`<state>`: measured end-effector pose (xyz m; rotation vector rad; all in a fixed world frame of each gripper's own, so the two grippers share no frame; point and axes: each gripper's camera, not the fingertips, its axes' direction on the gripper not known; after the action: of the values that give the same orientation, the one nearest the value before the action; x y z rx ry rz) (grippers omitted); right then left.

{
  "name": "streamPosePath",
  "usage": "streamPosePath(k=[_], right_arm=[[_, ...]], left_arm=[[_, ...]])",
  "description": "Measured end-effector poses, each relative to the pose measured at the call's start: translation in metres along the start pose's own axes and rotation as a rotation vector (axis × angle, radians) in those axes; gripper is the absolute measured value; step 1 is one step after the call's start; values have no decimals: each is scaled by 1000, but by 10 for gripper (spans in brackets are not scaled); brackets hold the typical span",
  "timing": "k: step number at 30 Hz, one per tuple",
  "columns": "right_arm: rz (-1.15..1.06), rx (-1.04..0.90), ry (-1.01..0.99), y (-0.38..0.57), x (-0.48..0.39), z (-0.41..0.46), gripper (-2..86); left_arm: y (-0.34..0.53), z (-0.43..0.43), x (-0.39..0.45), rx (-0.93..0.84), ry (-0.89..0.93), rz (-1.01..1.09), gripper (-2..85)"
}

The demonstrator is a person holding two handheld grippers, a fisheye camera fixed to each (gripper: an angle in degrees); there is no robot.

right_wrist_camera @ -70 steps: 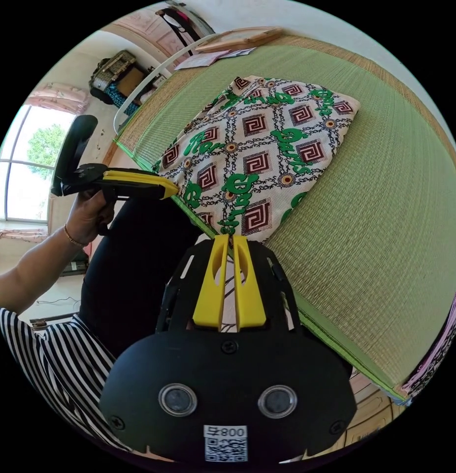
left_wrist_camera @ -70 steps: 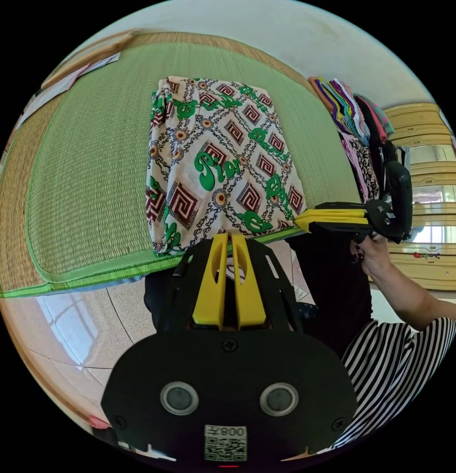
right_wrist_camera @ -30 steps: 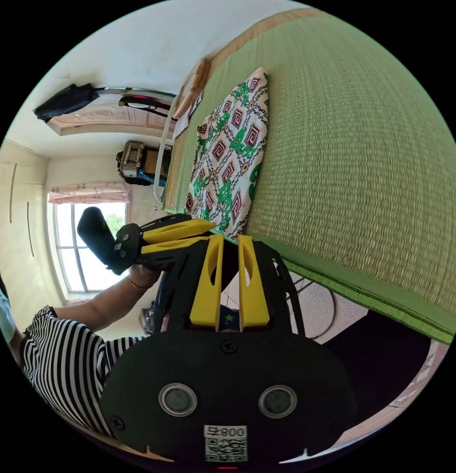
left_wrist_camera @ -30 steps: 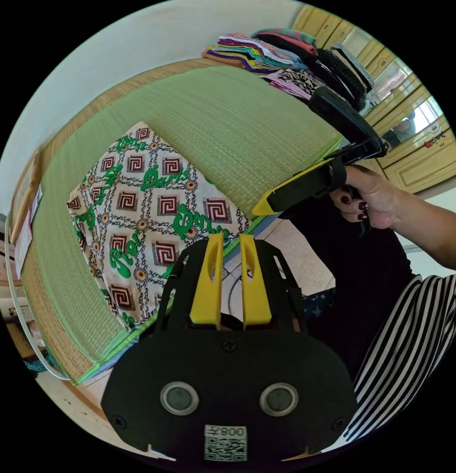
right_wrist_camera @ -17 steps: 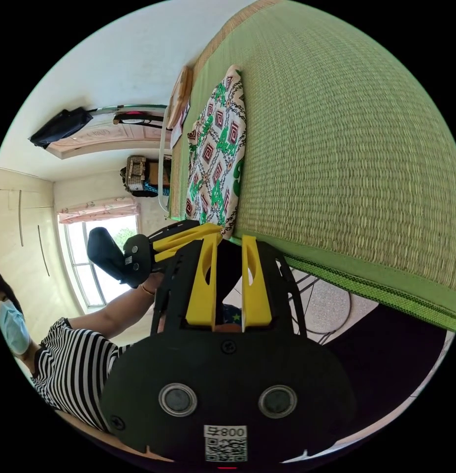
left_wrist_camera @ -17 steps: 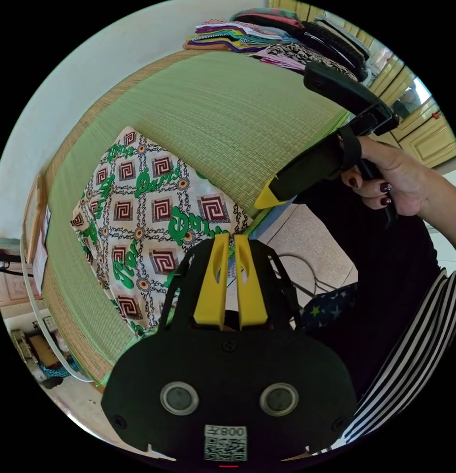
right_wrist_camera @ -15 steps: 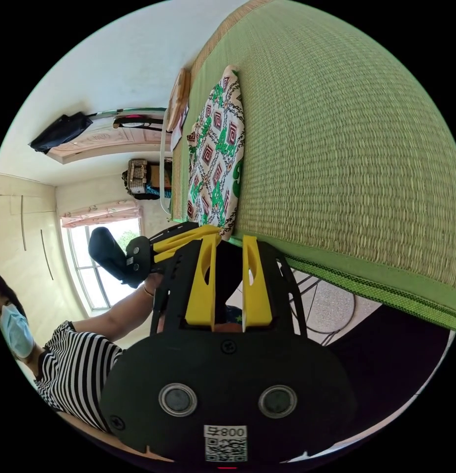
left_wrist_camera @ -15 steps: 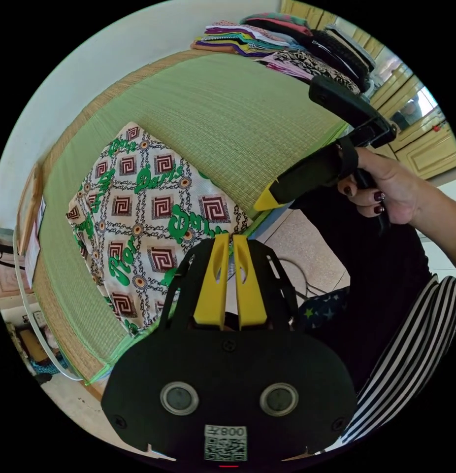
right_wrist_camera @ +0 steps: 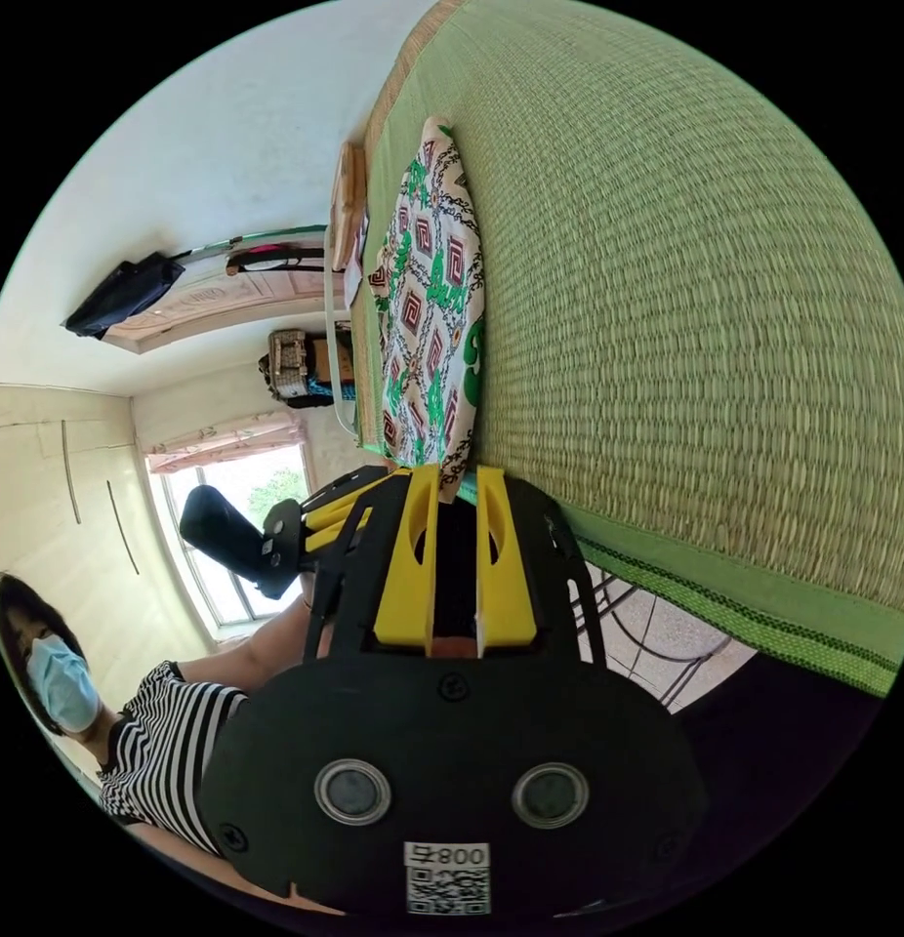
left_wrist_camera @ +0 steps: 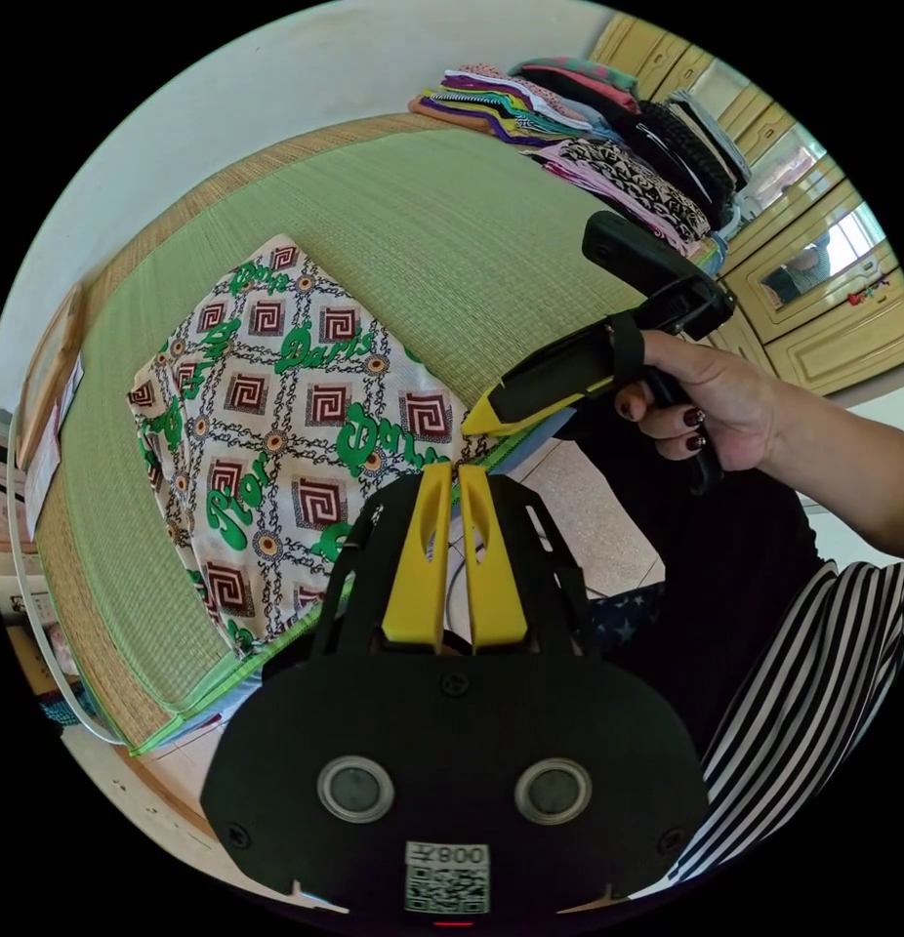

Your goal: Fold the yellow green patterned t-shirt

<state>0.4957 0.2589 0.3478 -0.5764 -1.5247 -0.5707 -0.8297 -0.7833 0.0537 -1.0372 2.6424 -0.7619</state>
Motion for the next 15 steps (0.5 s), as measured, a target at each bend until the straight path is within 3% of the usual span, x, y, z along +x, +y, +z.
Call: streamPosePath(k=[15], right_arm=[[22, -13, -31, -1, -4, -6, 14]], left_arm=[[57, -139, -99, 74, 156, -171, 6]])
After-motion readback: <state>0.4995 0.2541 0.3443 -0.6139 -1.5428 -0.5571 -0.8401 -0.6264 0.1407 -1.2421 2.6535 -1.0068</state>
